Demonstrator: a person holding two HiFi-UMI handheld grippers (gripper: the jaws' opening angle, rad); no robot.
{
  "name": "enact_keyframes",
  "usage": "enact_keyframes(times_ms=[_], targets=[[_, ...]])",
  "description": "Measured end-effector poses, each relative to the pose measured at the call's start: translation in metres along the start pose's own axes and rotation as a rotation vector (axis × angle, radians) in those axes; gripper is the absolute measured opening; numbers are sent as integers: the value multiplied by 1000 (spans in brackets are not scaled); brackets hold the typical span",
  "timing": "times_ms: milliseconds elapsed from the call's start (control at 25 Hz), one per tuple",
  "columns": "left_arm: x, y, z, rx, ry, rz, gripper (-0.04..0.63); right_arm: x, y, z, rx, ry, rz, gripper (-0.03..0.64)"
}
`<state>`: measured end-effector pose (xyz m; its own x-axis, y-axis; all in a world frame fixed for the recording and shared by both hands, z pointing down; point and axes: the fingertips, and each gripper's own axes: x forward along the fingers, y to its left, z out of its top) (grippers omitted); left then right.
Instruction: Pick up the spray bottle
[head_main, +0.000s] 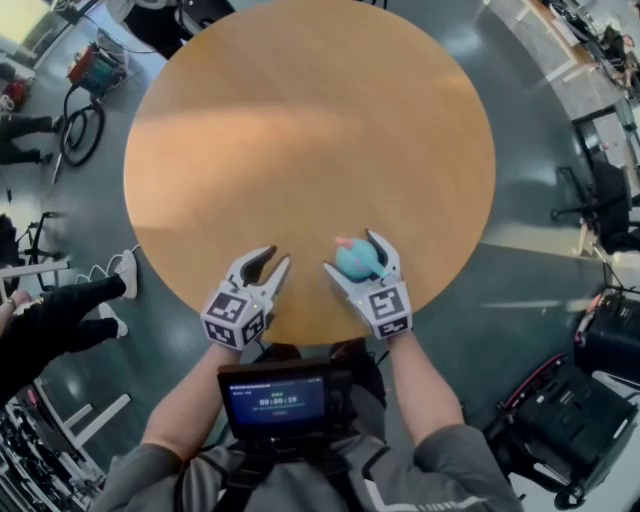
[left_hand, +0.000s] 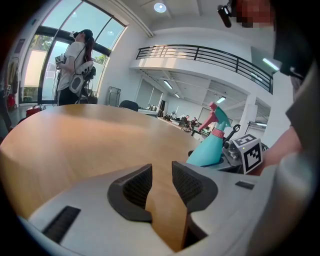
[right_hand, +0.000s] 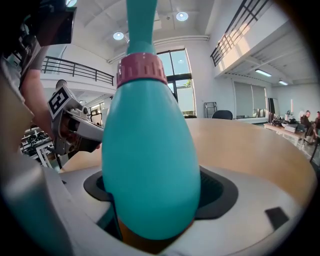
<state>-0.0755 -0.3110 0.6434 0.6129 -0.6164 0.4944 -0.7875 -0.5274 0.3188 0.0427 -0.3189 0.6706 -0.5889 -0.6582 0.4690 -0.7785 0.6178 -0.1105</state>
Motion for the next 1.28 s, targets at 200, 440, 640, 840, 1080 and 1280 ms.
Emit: enact_keyframes(times_ms=[200,440,640,840,1080,1280], targets=[[0,4,1,-14,-12,4,133,2,0,0,3,5,0,448],[-2,0,10,-10,-34,-13,94,-1,-1,9,-7,-24,12,446],[-1,-6,24,-1,-67,-54,37,-5,-1,36,23,-28,16,446],[-4,-4,41,14,-109,-61,18,-7,-9,54,-13,-73,14,446],[-19,-8,64,42,-154,-84,3,-23,-7,86,2,-94,17,446],[-29,-11,93,60,-213,-110,3,-40,-2,112,5,-106,18,446]])
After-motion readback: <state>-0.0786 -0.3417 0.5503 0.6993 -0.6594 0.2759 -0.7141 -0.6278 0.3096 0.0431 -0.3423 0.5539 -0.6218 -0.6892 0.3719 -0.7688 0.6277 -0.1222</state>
